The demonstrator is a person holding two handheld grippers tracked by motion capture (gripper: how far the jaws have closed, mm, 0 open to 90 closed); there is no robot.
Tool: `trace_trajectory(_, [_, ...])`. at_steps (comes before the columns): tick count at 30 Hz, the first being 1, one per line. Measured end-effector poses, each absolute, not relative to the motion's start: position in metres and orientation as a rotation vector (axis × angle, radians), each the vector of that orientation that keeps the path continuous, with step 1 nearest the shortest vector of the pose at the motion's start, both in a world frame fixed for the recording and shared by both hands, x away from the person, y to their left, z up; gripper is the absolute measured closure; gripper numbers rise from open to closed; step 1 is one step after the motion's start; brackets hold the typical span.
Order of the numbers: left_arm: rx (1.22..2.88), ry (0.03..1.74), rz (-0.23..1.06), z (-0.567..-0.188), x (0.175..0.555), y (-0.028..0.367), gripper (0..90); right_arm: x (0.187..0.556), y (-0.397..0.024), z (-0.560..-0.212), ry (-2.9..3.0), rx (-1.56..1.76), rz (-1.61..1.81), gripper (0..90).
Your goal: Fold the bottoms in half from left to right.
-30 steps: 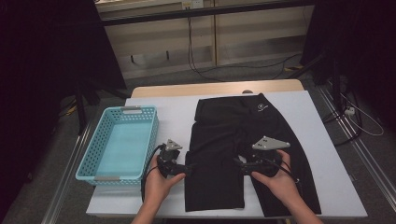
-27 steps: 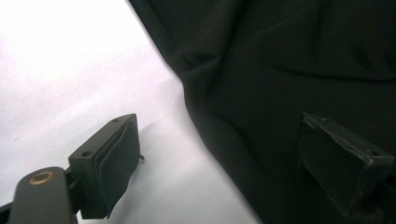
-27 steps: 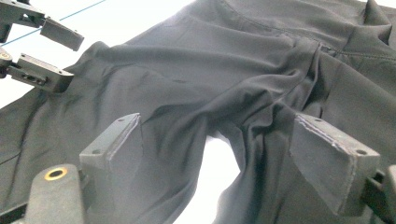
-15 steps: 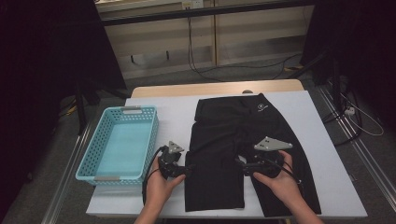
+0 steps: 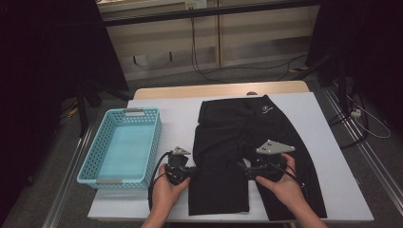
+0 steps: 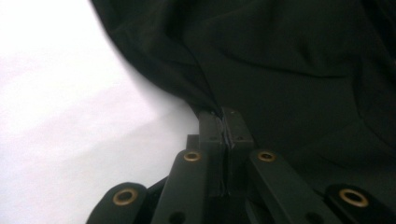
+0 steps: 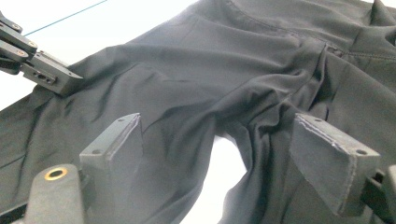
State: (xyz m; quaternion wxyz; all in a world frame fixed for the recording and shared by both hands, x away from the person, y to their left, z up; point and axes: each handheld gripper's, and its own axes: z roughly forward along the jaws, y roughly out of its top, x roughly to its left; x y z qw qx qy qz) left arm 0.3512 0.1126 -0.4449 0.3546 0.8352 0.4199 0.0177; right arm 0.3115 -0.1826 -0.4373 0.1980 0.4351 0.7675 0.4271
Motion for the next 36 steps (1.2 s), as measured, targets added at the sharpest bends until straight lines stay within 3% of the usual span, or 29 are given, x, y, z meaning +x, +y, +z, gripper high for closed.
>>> trace_trajectory(10, [2.077, 0.997, -0.071, -0.425, 0.343, 0.104, 88.8, 0.318, -0.182, -0.43, 2.105, 1.238, 1.24, 13.5])
trace_trajectory(36, [2.051, 0.938, -0.088, -0.421, 0.343, 0.097, 88.9, 0.39, -0.136, -0.433, 2.051, 1.3, 1.264, 10.3])
